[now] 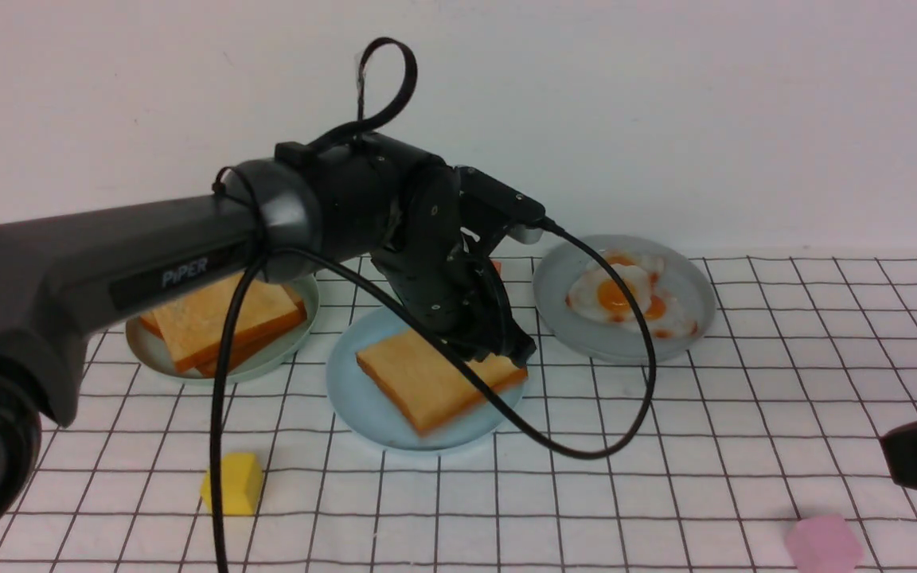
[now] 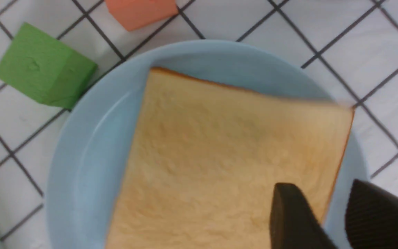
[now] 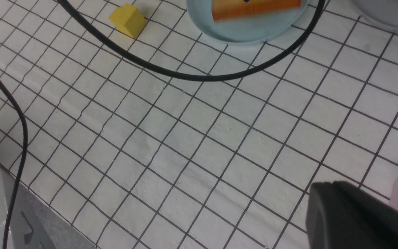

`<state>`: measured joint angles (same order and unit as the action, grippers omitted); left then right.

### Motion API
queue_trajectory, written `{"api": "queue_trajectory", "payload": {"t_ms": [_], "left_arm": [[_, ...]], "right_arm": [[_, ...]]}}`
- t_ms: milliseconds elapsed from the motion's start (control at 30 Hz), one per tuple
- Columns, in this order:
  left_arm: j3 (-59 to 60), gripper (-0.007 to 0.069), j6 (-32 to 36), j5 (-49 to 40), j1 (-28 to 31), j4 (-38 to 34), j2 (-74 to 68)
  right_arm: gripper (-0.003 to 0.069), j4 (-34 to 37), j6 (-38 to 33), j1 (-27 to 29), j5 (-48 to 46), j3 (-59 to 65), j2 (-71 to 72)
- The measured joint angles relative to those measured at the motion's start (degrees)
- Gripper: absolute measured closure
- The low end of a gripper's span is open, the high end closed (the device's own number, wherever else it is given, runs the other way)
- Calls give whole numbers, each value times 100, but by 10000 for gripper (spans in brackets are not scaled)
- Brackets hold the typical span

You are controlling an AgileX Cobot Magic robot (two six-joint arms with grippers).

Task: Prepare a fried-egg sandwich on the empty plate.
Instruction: Use the left arm to put a slice of bread into the empty plate in the middle, then use the right arm to grab a fried egg

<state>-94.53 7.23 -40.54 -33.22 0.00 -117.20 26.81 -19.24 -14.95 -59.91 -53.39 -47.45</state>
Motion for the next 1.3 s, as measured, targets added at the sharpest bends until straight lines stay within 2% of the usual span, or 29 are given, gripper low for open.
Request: {"api": "queue_trajectory", "payload": {"t_ms": [133, 267, 333, 500, 567, 800, 1000, 1033, 1133, 1300], "left_arm": [[-19, 330, -14, -379, 0, -218, 156], [-219, 356, -39, -865, 0, -431, 583], [-332, 419, -205, -1100, 0, -602, 1078], [-91, 632, -468, -1358, 0, -707, 2615], [95, 638, -487, -1348, 0, -707, 3009], [2365, 638, -374, -696, 0, -811, 5258], [4164, 638, -132, 148, 0, -811, 7199], [4214, 638, -133, 148, 0, -811, 7256], [4932, 638, -192, 906, 0, -817, 8081], [5250, 638, -554, 1361, 0, -831, 8388]], "right_arm": [[627, 0, 0, 0, 0, 0, 0], [621, 0, 27, 0, 142, 0, -50], [619, -8, 77, 0, 363, 0, -212], [613, -157, 90, 11, 1057, -104, -1212], [611, -189, 90, 38, 1177, -200, -1548], [559, -215, 140, 308, 1409, -1432, -3726], [422, -280, 510, 504, 1438, -2978, -5637], [417, -281, 511, 512, 1438, -3037, -5700], [332, -320, 608, 631, 1394, -4117, -6822], [299, -396, 836, 725, 1180, -5307, -7850]]}}
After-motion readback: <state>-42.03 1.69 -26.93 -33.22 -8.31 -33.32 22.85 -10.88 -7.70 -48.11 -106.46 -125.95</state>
